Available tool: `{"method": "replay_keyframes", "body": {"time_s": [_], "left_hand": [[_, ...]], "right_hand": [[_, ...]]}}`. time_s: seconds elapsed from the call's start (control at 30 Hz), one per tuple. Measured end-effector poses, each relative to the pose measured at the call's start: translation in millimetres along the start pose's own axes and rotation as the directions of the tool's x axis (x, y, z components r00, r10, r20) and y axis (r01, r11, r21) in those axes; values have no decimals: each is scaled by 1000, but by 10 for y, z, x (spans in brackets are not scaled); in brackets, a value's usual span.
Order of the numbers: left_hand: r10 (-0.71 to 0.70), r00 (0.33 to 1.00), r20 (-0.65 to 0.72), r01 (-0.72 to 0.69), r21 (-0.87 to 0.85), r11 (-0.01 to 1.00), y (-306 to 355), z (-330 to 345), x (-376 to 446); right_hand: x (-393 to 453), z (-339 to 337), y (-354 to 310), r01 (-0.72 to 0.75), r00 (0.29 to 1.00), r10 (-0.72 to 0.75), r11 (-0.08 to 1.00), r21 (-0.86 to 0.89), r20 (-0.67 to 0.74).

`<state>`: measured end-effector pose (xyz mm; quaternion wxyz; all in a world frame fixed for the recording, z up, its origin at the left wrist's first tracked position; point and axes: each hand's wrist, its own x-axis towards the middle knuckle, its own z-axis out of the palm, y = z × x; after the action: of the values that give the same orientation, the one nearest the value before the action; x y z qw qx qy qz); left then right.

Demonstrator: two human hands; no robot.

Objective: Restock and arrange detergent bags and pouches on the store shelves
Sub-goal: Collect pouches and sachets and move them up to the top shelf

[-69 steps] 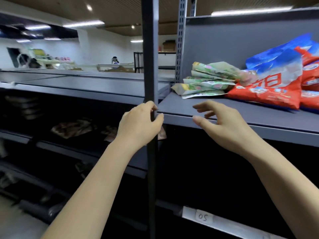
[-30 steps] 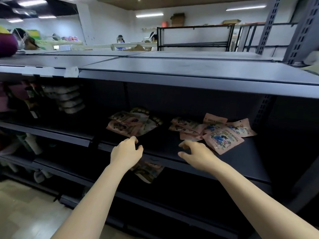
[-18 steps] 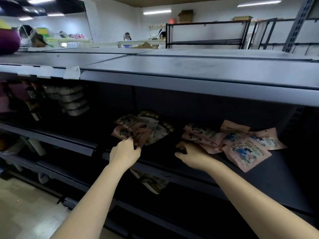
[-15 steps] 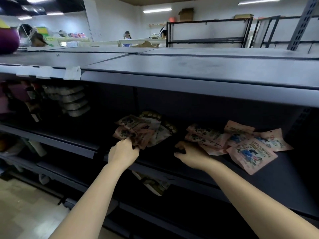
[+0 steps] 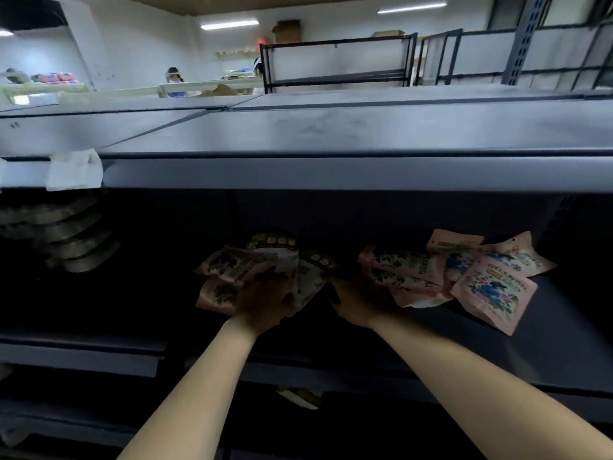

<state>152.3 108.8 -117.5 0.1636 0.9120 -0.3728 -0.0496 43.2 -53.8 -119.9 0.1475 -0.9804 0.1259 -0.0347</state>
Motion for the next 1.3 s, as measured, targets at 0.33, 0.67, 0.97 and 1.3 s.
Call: {"method": "replay_keyframes", "body": {"time_s": [0.33, 0.67, 0.97, 1.3], "left_hand": [[23, 995, -95, 2, 257, 966, -128, 338, 276], [-26, 954, -298, 137, 358, 923, 58, 292, 339], [76, 844, -530, -75, 23, 997, 497, -188, 297], [-56, 708, -704, -147, -225, 963, 896, -336, 1]], "right_hand": [[423, 343, -52, 115, 975, -128, 990, -80, -184], [201, 158, 176, 251, 897, -280, 960, -127, -343], [-116, -304, 540, 36, 799, -15, 999, 22, -601], [-392, -509, 839, -44, 697, 204, 969, 243, -687]]}}
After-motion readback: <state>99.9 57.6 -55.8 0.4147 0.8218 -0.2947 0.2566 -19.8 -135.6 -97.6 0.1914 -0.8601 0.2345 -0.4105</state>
